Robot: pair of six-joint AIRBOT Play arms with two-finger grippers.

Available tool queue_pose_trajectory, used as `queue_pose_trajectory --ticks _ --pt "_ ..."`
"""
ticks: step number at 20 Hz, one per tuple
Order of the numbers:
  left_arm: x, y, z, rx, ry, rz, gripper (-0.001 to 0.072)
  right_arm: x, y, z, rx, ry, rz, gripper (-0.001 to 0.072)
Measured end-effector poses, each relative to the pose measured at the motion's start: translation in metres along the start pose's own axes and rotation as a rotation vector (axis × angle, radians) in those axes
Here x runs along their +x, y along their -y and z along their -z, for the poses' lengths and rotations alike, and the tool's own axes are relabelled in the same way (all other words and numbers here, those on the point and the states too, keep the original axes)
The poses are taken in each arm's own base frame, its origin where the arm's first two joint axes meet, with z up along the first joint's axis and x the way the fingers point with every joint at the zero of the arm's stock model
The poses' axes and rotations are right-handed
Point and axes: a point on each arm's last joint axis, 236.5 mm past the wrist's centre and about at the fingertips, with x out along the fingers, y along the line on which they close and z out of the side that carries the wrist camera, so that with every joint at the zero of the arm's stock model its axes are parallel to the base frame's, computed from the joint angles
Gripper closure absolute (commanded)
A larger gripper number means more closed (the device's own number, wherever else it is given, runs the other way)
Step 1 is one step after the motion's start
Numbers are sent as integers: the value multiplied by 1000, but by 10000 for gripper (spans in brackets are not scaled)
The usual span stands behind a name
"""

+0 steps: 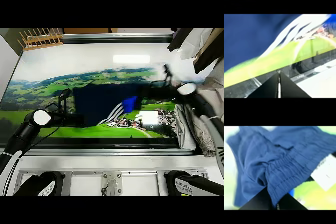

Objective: Fold the clothes and pants, and hang the long-sleeved shirts on hangers.

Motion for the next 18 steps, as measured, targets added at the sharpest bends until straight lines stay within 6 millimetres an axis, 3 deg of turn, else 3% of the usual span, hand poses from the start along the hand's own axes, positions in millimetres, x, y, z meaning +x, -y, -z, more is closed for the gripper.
queue_pose_trajectory --ticks 2,4,6,8,10,12,14,18 --pt "0 0 0 0 1 0 703 -59 20 -62 47 161 72 701" --pt "0 0 -1 0 4 -1 704 -123 42 -106 110 318 135 701" --pt "0 0 -2 0 10 -2 703 -191 66 -132 170 464 199 701" --pt "0 -1 -5 0 21 -3 703 -249 85 -138 214 564 266 700" --pt "0 -1 -7 1 29 -4 704 -291 101 -129 258 613 335 700" --pt "0 -1 -8 1 36 -5 704 -320 114 -107 308 607 408 700" --pt "0 -1 -9 1 39 -5 703 -337 126 -78 359 572 496 700" --pt "0 -1 -10 1 41 -6 704 -358 161 1 467 435 741 700"
